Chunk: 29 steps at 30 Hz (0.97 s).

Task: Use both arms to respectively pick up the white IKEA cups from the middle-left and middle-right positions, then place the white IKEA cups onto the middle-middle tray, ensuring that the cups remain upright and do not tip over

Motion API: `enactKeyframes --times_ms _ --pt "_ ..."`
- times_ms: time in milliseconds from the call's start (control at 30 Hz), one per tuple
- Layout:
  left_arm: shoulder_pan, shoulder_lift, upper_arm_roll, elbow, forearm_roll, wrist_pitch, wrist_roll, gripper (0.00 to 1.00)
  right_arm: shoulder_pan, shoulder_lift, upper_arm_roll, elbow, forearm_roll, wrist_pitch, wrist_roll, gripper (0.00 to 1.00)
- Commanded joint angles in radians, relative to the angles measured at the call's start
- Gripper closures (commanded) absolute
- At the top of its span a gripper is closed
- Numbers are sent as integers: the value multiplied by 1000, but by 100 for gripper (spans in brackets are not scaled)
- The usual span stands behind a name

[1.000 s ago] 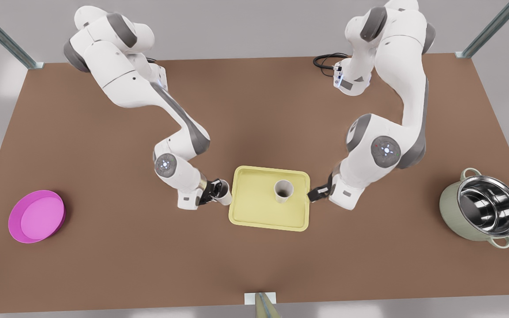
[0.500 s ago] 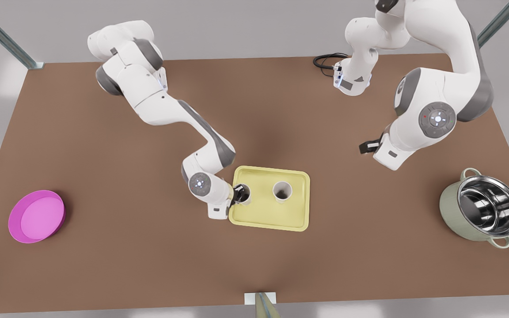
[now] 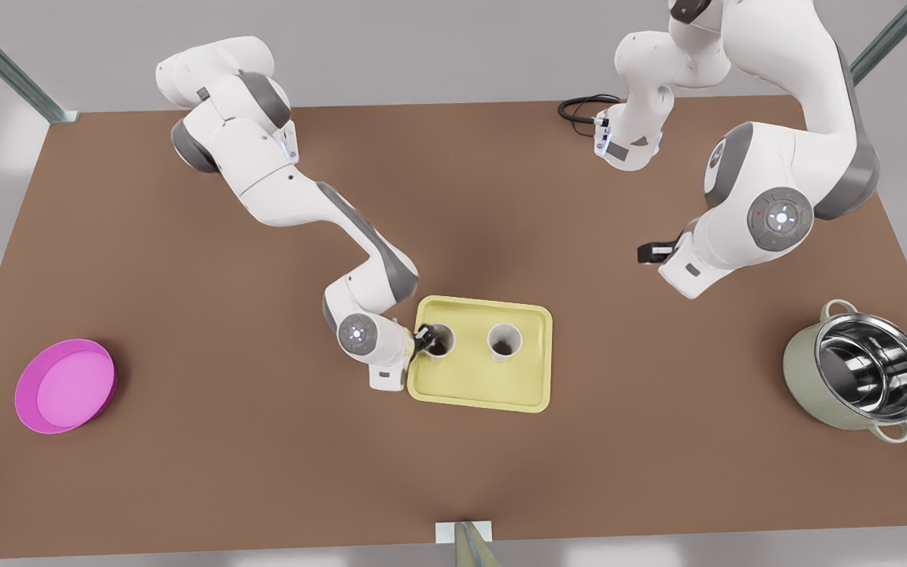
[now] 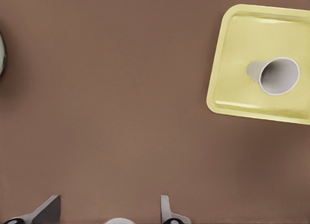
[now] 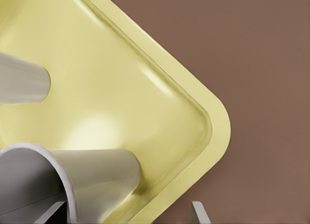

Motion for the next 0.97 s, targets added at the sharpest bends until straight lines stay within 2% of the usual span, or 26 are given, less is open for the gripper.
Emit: enactKeyframes --times_ms 0,333,433,467,500,533,567,633,767,933 --pt "-3 -1 0 1 1 -5 108 0 -3 -4 0 -3 3 -5 9 0" --pt "-6 -1 -2 1 1 -9 103 0 -52 -79 10 3 76 -99 3 0" --pt "-4 0 -2 -1 -1 -5 103 0 -92 -189 -6 0 69 -283 9 0" --pt "-6 0 -2 -1 1 -5 103 0 -120 -251 -93 6 62 -450 9 0" --pt "-7 4 -2 -1 1 -5 103 0 -117 -283 -256 9 53 -637 110 0" --pt "-7 2 -2 -1 1 -5 103 0 -120 -323 -345 17 7 -676 115 0" --pt "-7 4 -2 -1 1 -5 102 0 -118 -347 -372 73 -92 -723 108 0" --pt "-7 4 -2 -1 1 -5 102 0 -132 -471 -405 101 -159 -746 36 0" --pt "-9 4 -2 -1 1 -5 103 0 -227 -742 -380 -101 -168 -740 30 0" --pt "-7 4 -13 -1 1 -6 100 0 -250 -797 -380 -141 -168 -745 16 0"
